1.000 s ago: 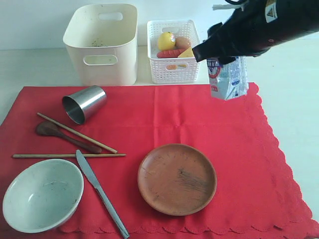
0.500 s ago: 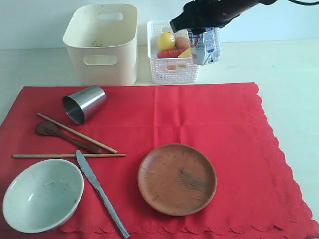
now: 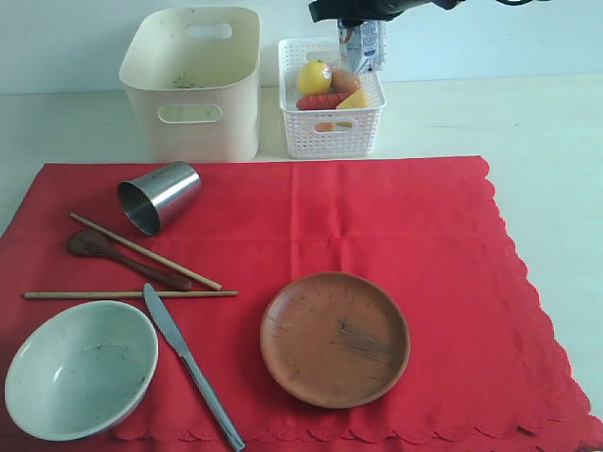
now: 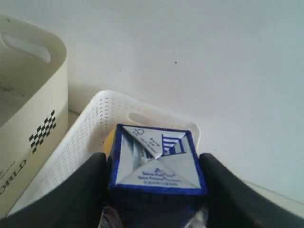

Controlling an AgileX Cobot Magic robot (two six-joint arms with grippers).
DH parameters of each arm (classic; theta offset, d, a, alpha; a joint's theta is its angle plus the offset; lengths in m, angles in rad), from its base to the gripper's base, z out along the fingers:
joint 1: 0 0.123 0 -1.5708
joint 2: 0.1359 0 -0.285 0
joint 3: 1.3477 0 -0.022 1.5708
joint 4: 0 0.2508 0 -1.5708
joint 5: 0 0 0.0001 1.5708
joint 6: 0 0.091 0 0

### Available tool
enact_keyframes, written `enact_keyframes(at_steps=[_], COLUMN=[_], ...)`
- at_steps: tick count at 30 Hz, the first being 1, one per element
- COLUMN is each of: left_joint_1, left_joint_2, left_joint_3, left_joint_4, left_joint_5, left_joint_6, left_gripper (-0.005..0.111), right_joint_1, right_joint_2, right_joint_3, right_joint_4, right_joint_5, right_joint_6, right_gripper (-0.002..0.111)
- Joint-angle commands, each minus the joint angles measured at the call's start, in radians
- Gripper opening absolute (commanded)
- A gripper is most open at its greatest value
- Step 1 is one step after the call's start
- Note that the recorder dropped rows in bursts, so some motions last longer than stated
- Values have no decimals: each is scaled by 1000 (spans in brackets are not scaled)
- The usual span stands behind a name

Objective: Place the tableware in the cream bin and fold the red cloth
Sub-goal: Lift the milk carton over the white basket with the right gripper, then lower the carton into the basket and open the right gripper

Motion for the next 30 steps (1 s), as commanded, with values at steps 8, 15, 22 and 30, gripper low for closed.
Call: enact_keyframes(at_steps=[8, 15, 22, 30], left_joint_1=[2, 2, 2, 2], left_joint_2=[-7, -7, -7, -7], left_joint_3=[-1, -1, -1, -1], left_joint_4=[-2, -2, -2, -2], left_joint_5=[-6, -6, -6, -6], left_joint_6=[3, 3, 3, 3], left_gripper=[1, 1, 1, 1], right_joint_1=[-5, -5, -3, -3], right_joint_2=[199, 232, 232, 208], right_joint_3=[-197, -211, -211, -211], right_joint_4=[-9, -7, -7, -21], right_joint_5=[-69, -65, -60, 68], right_joint_6=[-4, -4, -4, -9], right_gripper=[0, 3, 47, 64])
